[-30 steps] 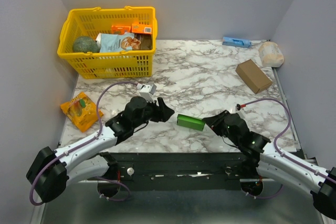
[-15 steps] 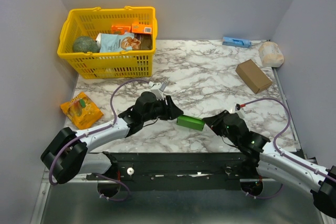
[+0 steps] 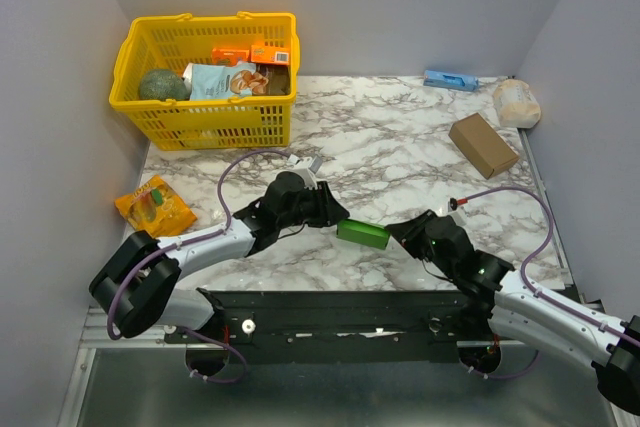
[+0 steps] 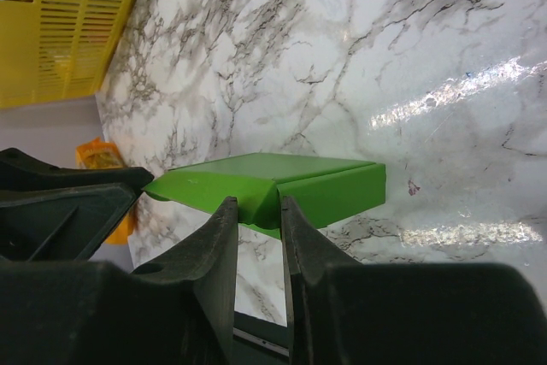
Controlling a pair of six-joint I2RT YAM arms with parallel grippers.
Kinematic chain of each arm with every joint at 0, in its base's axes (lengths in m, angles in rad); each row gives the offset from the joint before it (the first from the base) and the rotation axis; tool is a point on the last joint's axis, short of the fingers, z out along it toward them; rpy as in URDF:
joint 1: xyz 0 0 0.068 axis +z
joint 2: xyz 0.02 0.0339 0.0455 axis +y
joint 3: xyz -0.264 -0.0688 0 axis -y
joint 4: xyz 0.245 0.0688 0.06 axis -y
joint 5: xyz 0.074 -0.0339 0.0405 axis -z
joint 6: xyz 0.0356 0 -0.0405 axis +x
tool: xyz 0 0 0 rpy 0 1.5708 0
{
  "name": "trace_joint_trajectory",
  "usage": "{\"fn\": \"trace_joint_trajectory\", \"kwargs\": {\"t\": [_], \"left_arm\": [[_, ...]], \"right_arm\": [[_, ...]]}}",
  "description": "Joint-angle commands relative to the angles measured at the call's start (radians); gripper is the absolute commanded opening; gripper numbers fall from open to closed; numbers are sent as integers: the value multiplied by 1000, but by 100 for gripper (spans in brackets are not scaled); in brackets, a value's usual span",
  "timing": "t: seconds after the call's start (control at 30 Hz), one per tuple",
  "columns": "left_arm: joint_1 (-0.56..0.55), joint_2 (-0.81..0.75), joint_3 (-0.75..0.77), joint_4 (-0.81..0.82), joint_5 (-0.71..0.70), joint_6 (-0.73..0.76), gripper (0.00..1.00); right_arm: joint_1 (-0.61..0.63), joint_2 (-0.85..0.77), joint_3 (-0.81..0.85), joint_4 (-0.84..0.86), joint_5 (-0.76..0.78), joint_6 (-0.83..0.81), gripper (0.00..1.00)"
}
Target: Fold the paper box
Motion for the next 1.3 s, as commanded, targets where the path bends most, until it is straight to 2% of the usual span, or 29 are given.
{"fn": "trace_joint_trajectory", "kwargs": {"t": [0.0,0.4,0.53,1.1,1.27], "left_arm": [[0,6,12,-34,-34,37,39],[-58,20,8,-105,-109,83,32],[-80,25,-4,-140,-137,100,26],[-107,-26,-105,-188,-251,112,24],[-107,-35,-114,-169,-251,120,23]], "right_arm": [[15,36,-38,-158,15,-11,13],[20,39,-38,-155,17,-5,13],[21,33,-37,-166,26,-5,13],[21,20,-35,-175,32,-5,13],[21,-4,-20,-178,29,-25,17]]}}
